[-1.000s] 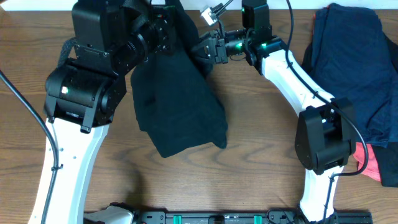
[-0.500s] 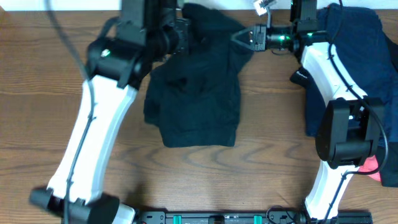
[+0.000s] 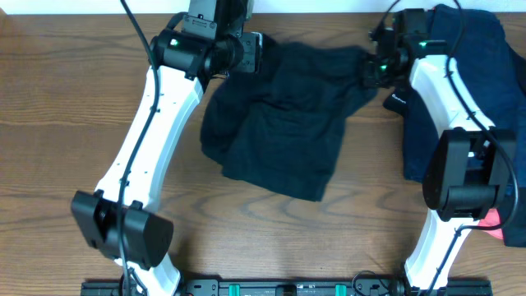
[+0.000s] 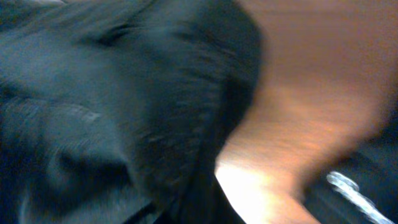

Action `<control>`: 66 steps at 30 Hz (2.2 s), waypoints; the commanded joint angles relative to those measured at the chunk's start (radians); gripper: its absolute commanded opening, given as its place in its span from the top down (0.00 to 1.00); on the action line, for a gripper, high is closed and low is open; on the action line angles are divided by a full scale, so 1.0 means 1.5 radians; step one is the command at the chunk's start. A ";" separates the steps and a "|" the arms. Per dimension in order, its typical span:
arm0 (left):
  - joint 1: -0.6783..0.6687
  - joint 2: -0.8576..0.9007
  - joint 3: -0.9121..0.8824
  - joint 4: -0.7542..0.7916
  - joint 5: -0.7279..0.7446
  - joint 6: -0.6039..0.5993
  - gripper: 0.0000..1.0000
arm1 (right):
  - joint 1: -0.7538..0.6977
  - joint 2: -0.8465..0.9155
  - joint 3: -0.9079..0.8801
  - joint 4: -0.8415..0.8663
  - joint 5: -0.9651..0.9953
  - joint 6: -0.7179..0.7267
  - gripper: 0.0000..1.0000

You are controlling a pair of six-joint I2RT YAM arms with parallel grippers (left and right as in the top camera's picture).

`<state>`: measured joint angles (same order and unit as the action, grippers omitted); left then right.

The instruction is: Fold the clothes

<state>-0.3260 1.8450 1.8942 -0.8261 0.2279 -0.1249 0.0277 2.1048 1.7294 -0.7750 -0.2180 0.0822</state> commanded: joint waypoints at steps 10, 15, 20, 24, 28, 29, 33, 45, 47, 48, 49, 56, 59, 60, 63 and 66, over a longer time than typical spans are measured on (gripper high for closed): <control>0.024 0.114 0.014 0.000 -0.062 0.032 0.21 | -0.036 -0.004 0.156 -0.181 0.128 -0.036 0.98; 0.028 0.189 0.014 0.009 0.003 0.085 0.19 | -0.036 -0.004 0.155 -0.193 0.128 -0.036 0.98; 0.028 0.254 0.014 0.036 0.067 0.126 0.17 | -0.035 -0.004 0.155 -0.196 0.123 -0.036 0.95; 0.028 0.289 0.014 0.042 0.070 0.133 0.17 | -0.035 -0.004 0.155 -0.200 0.123 -0.036 0.95; 0.027 0.309 0.014 0.040 0.070 0.133 0.17 | -0.035 -0.004 0.155 -0.199 0.123 -0.036 0.94; 0.026 0.314 0.014 0.040 0.071 0.133 0.18 | -0.035 -0.004 0.155 -0.199 0.123 -0.036 0.94; 0.023 0.336 0.013 0.040 0.070 0.133 0.25 | -0.035 -0.004 0.155 -0.202 0.123 -0.036 0.94; 0.050 0.345 0.013 0.009 -0.006 0.075 0.94 | -0.035 -0.004 0.155 -0.210 0.123 -0.041 0.94; 0.068 0.335 0.013 -0.023 -0.078 0.042 0.94 | -0.034 -0.004 0.155 -0.210 0.123 -0.041 0.93; 0.083 0.328 0.013 -0.048 -0.107 0.028 0.94 | -0.034 -0.004 0.155 -0.210 0.123 -0.042 0.92; 0.094 0.323 0.013 -0.065 -0.116 0.022 0.94 | -0.034 -0.004 0.155 -0.210 0.123 -0.042 0.92; 0.198 0.286 0.013 -0.186 -0.113 -0.031 0.94 | -0.033 -0.004 0.155 -0.199 0.123 -0.044 0.82; 0.220 0.273 0.013 -0.217 -0.105 -0.031 0.94 | -0.032 -0.001 0.155 -0.172 0.123 -0.062 0.66; 0.223 0.271 0.013 -0.227 -0.105 -0.031 0.94 | -0.032 0.001 0.155 -0.159 0.123 -0.069 0.62; 0.221 0.267 0.013 -0.253 -0.105 -0.031 0.94 | -0.031 0.005 0.155 -0.125 0.114 -0.076 0.53; 0.212 0.267 0.013 -0.265 -0.105 -0.030 0.94 | -0.026 0.005 0.155 -0.122 0.006 -0.104 0.46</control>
<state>0.0143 2.2692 1.9057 -1.2087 0.0776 -0.1585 -0.0231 2.1048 1.9450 -0.9573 -0.0765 -0.0235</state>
